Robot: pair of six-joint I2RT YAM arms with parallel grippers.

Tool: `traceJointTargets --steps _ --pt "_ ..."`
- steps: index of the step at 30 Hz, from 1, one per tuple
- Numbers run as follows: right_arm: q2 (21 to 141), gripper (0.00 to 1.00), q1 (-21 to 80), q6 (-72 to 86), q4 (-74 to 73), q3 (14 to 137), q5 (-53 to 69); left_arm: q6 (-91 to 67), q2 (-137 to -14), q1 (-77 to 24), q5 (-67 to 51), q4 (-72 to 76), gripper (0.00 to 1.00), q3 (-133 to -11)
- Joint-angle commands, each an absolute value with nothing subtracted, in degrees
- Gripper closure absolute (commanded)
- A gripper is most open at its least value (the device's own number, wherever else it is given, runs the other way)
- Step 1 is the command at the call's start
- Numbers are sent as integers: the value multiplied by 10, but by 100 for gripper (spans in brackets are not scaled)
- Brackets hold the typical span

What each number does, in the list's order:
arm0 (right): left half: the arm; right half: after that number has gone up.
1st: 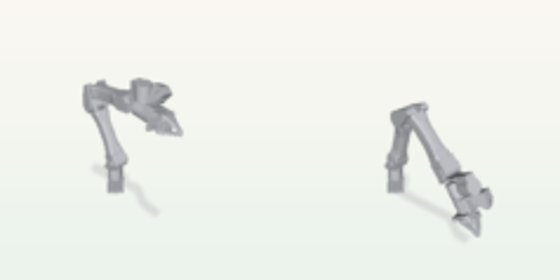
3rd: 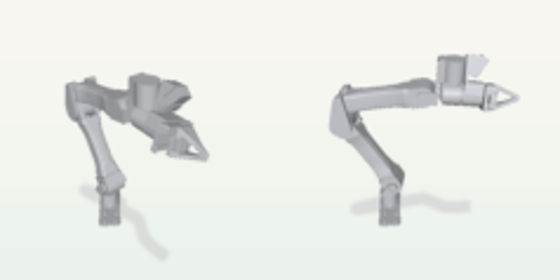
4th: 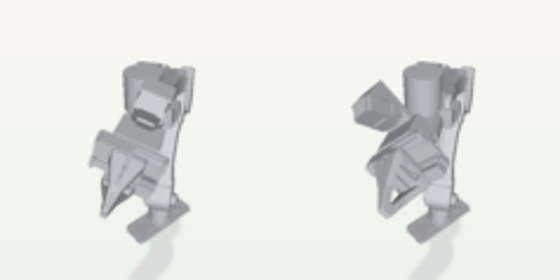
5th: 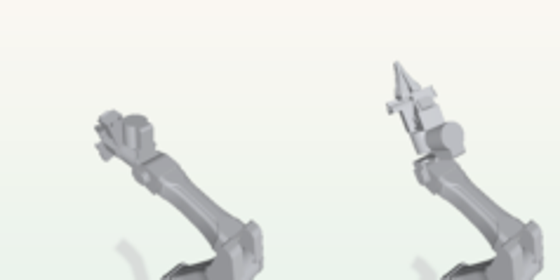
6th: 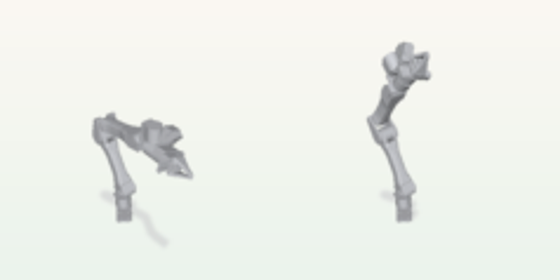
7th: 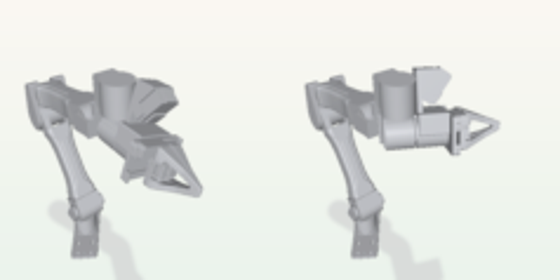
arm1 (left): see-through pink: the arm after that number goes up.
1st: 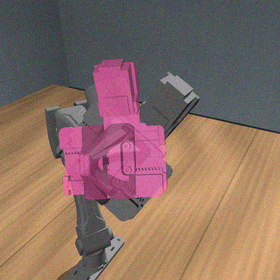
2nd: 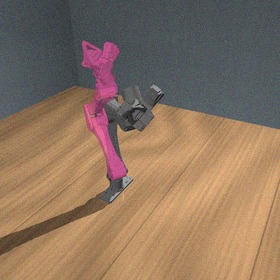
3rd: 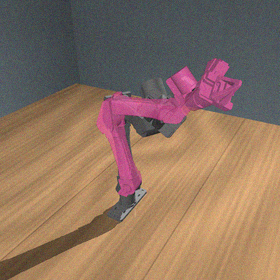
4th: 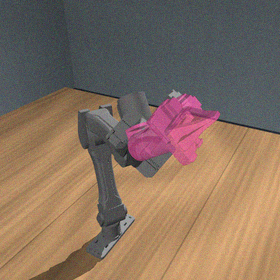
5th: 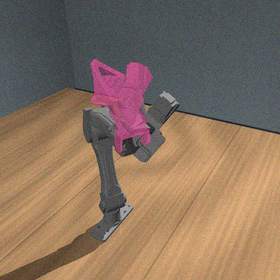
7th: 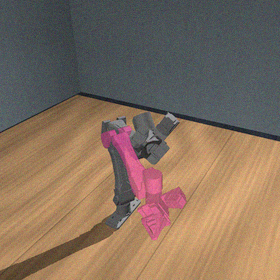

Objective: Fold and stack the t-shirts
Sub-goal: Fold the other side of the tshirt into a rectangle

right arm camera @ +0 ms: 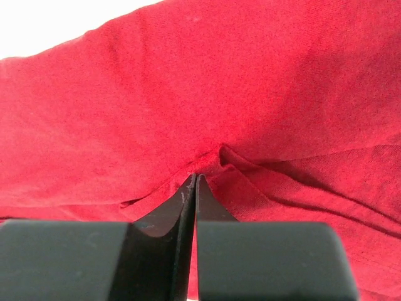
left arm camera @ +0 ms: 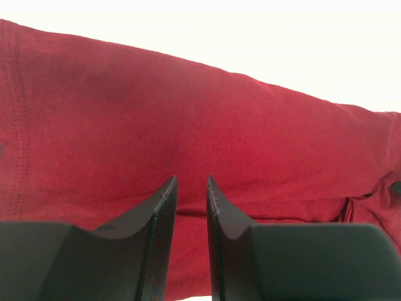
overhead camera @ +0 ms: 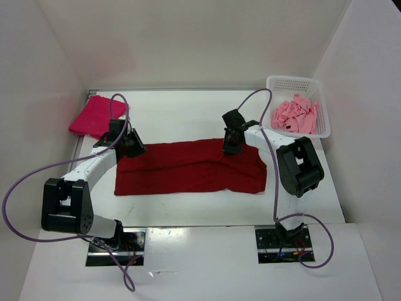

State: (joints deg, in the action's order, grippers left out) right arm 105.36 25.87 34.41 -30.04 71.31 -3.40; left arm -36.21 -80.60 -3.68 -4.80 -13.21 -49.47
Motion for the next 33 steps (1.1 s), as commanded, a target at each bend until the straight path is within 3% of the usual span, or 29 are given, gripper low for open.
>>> traceJointTargets --steps 1,6,10,15,33 --pt "1011 97 265 344 -274 707 -38 -362 -789 -36 -54 -113 68 -493" --pt "991 95 277 349 -274 693 -57 -362 -789 -36 -65 -107 68 -493" --pt "1009 72 277 349 -279 715 -62 -362 -789 -36 -65 -107 68 -493" --pt "1052 65 263 344 -280 752 -73 -362 -789 -36 -65 -112 68 -493" --pt "1066 61 252 344 -284 726 -90 -357 -801 -36 -65 -107 68 -493"
